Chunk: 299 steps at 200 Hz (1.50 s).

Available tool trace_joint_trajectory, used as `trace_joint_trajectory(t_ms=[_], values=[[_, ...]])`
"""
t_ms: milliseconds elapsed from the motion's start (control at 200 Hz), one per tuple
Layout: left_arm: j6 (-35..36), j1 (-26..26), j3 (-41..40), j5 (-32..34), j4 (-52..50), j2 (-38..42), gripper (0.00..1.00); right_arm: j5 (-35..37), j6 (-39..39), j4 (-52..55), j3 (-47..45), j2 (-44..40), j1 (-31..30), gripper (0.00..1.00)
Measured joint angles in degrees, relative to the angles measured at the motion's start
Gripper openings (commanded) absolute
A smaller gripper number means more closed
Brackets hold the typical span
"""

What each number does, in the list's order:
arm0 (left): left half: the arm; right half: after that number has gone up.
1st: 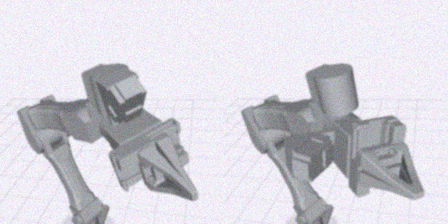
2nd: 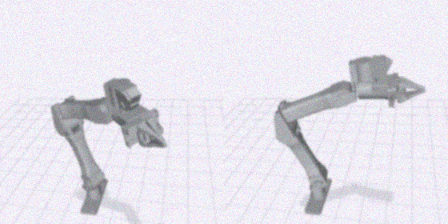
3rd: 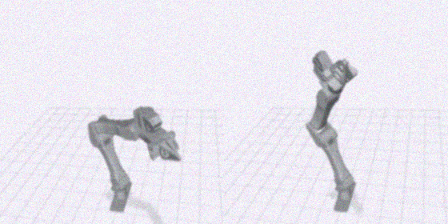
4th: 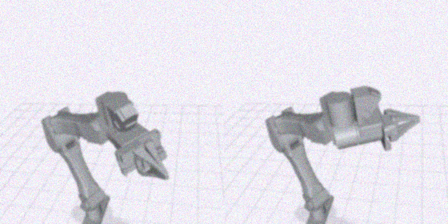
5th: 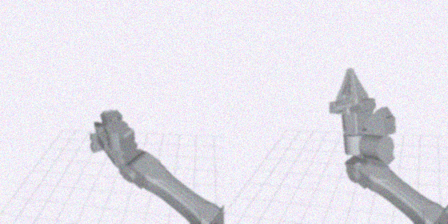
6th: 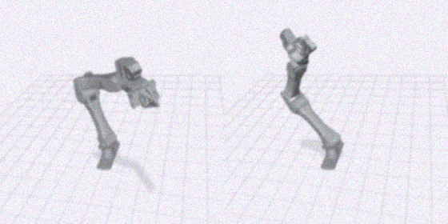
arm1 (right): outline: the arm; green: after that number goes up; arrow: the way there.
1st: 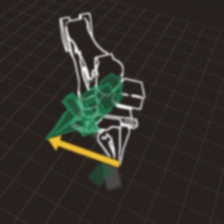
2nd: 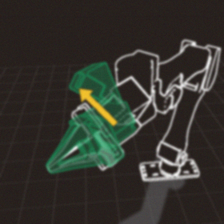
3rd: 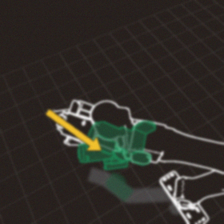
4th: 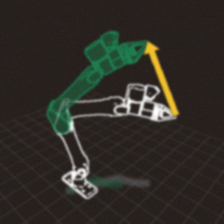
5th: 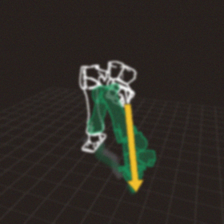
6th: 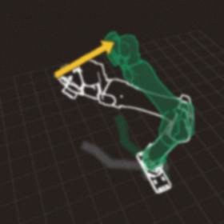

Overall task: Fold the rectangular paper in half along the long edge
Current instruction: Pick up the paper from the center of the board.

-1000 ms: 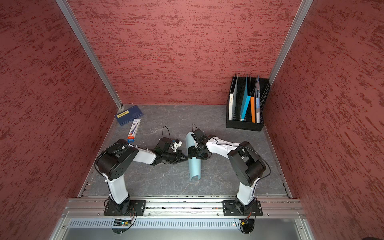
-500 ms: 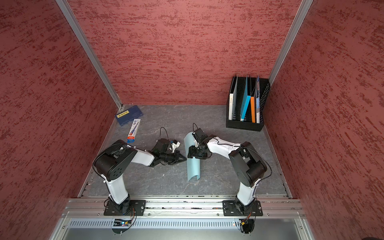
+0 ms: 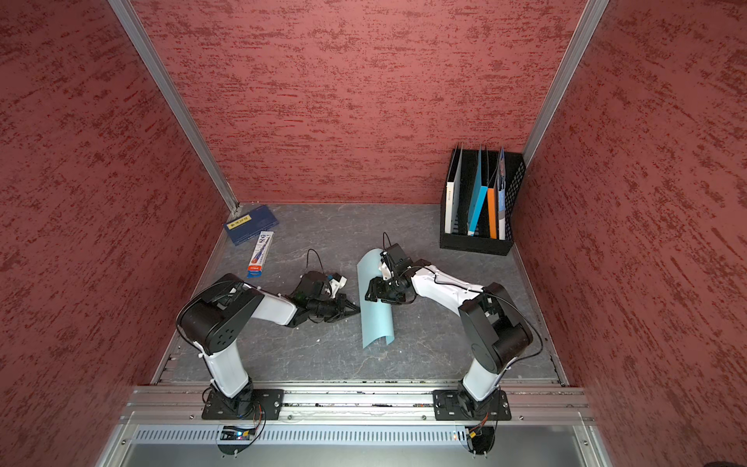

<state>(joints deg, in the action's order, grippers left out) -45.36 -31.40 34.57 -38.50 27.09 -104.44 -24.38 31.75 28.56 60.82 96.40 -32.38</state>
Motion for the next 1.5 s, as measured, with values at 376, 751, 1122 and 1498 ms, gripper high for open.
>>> trace_joint_trajectory(t_ms=[376, 751, 1122, 1498], values=[[-0.5, 4.0, -1.4, 0.2, -5.6, 15.7, 0.04, -10.3, 4.0, -5.8, -1.7, -6.9, 2.6, 0.62], [-1.7, 13.8, 2.6, -2.3, -16.8, 43.0, 0.02, -22.6, 13.5, -18.1, 0.3, -15.3, 4.9, 0.59], [-2.8, 13.8, 1.3, 0.1, -23.6, 42.3, 0.03, -23.4, 16.2, -23.3, -5.9, -14.2, 4.9, 0.53], [-3.3, 14.2, 6.9, 8.8, -36.5, 53.0, 0.01, -23.7, 21.5, -32.2, -10.0, -13.2, 5.2, 0.52]])
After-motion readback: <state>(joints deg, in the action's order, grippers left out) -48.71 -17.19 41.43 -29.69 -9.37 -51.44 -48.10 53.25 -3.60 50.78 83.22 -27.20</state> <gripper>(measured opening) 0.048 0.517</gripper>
